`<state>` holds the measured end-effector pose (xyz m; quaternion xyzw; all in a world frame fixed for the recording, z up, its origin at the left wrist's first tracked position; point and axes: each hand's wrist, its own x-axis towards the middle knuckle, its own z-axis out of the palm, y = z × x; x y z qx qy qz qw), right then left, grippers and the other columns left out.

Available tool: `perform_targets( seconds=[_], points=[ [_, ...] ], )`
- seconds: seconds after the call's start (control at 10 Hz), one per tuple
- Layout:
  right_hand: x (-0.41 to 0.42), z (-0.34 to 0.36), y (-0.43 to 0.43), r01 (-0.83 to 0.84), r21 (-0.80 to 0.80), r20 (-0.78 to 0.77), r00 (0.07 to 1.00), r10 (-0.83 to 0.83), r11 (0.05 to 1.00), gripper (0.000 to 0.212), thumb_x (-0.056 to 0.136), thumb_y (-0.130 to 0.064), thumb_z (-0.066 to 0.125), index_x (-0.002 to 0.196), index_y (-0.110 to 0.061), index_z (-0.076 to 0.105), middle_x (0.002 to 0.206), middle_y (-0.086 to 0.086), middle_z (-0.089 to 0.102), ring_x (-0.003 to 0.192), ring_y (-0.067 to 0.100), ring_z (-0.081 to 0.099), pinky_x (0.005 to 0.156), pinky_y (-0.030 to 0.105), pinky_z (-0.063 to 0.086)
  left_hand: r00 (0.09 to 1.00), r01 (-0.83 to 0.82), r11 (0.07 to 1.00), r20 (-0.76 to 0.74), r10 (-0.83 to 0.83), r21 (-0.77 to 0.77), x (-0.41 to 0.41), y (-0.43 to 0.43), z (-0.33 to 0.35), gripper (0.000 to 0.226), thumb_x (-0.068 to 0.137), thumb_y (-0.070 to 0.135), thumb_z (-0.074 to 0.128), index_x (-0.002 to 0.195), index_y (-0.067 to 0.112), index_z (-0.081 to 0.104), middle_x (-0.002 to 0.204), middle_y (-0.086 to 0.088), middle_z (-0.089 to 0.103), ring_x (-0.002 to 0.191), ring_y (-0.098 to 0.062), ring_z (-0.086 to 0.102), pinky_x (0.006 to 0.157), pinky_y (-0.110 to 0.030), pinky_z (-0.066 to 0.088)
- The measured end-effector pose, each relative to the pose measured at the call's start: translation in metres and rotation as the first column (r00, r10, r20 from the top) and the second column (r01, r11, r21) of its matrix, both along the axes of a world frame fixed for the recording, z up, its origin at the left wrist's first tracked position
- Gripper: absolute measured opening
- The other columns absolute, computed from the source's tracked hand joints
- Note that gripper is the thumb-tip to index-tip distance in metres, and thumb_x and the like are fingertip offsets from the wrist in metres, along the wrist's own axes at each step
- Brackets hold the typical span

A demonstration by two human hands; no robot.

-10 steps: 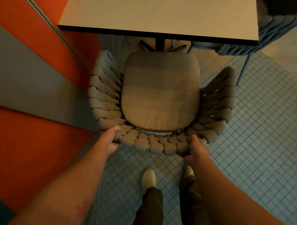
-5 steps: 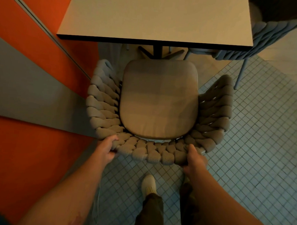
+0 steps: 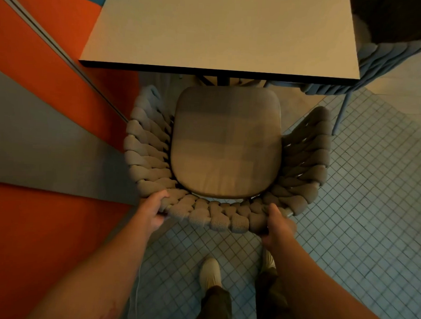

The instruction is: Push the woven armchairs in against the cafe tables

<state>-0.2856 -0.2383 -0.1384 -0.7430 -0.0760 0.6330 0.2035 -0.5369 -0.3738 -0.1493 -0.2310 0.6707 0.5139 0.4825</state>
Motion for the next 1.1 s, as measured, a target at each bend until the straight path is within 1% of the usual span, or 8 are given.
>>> perform_targets(
  seconds=[0.1,0.2,0.4,0.6,0.7,0.8,0.9,1.1],
  points=[
    [0.002,0.001,-0.001,-0.002,-0.002,-0.024,1.0,0.002,1.0,0.036,0.091,-0.021,0.069,0.123,-0.011,0.055,0.119,0.017,0.064,0.1,0.035,0.066,0.082,0.057,0.057,0.999,-0.039,0.999,0.005,0.038,0.014,0.002,-0.001,0.0,0.034,0.093,0.015,0.066,0.126,0.019,0.06,0.116,-0.012,0.069,0.104,-0.03,0.067,0.081,-0.048,0.057],
    [0.004,0.005,-0.003,-0.031,0.005,-0.03,0.999,0.031,0.999,0.039,0.091,-0.027,0.071,0.123,-0.011,0.054,0.113,0.015,0.061,0.099,0.034,0.064,0.076,0.053,0.057,0.996,-0.086,0.996,-0.006,0.086,0.029,0.006,-0.005,0.0,0.068,0.073,0.03,0.085,0.134,0.026,0.055,0.122,-0.009,0.07,0.107,-0.031,0.069,0.083,-0.056,0.058],
    [0.007,0.03,-0.01,-0.21,0.056,0.104,0.973,0.204,0.976,0.034,0.089,-0.021,0.067,0.119,-0.006,0.058,0.113,0.015,0.063,0.099,0.034,0.064,0.078,0.05,0.06,0.991,-0.037,0.999,-0.129,0.033,-0.033,0.032,0.003,0.039,0.047,0.089,0.021,0.074,0.127,0.018,0.046,0.11,-0.004,0.065,0.094,-0.024,0.066,0.096,-0.055,0.053],
    [0.004,0.078,-0.011,-0.42,0.132,0.287,0.883,0.371,0.898,0.018,0.088,-0.022,0.063,0.082,-0.006,0.057,0.088,0.017,0.063,0.085,0.035,0.064,0.079,0.051,0.06,0.989,0.058,0.995,-0.131,-0.068,-0.08,0.034,-0.001,0.092,0.061,0.093,0.028,0.069,0.145,0.013,0.042,0.144,-0.013,0.047,0.133,-0.038,0.047,0.107,-0.052,0.046],
    [-0.001,0.099,-0.003,-0.628,0.152,0.368,0.753,0.546,0.763,0.028,0.089,-0.027,0.062,0.082,0.0,0.06,0.073,0.012,0.057,0.071,0.03,0.058,0.066,0.039,0.052,0.966,0.186,0.979,-0.164,-0.198,-0.085,0.037,-0.002,0.113,0.055,0.096,0.026,0.064,0.146,0.01,0.044,0.151,-0.013,0.044,0.131,-0.036,0.051,0.105,-0.05,0.047],
    [-0.008,0.113,0.012,-0.821,0.158,0.421,0.559,0.715,0.549,0.034,0.088,-0.031,0.06,0.09,0.002,0.065,0.073,0.013,0.06,0.064,0.026,0.056,0.06,0.035,0.047,0.932,0.309,0.949,-0.178,-0.316,-0.067,0.044,-0.001,0.129,0.048,0.101,0.023,0.056,0.146,0.007,0.046,0.149,-0.014,0.049,0.13,-0.032,0.053,0.102,-0.047,0.047],
    [-0.011,0.128,0.032,-0.944,0.155,0.466,0.331,0.821,0.293,0.031,0.091,-0.03,0.061,0.084,0.0,0.066,0.071,0.011,0.059,0.07,0.025,0.057,0.064,0.032,0.044,0.887,0.403,0.911,-0.211,-0.412,-0.085,0.059,0.005,0.138,0.044,0.102,0.022,0.054,0.144,0.008,0.048,0.141,-0.013,0.056,0.121,-0.029,0.059,0.097,-0.043,0.049],
    [-0.013,0.136,0.081,-0.974,0.096,0.473,-0.137,0.871,-0.205,0.041,0.091,-0.037,0.061,0.096,0.002,0.073,0.099,0.017,0.071,0.099,0.032,0.065,0.08,0.034,0.048,0.806,0.392,0.886,-0.372,-0.461,-0.248,0.1,0.023,0.124,0.027,0.094,0.023,0.064,0.119,0.013,0.067,0.117,-0.009,0.069,0.1,-0.02,0.064,0.085,-0.035,0.051]
  ],
)
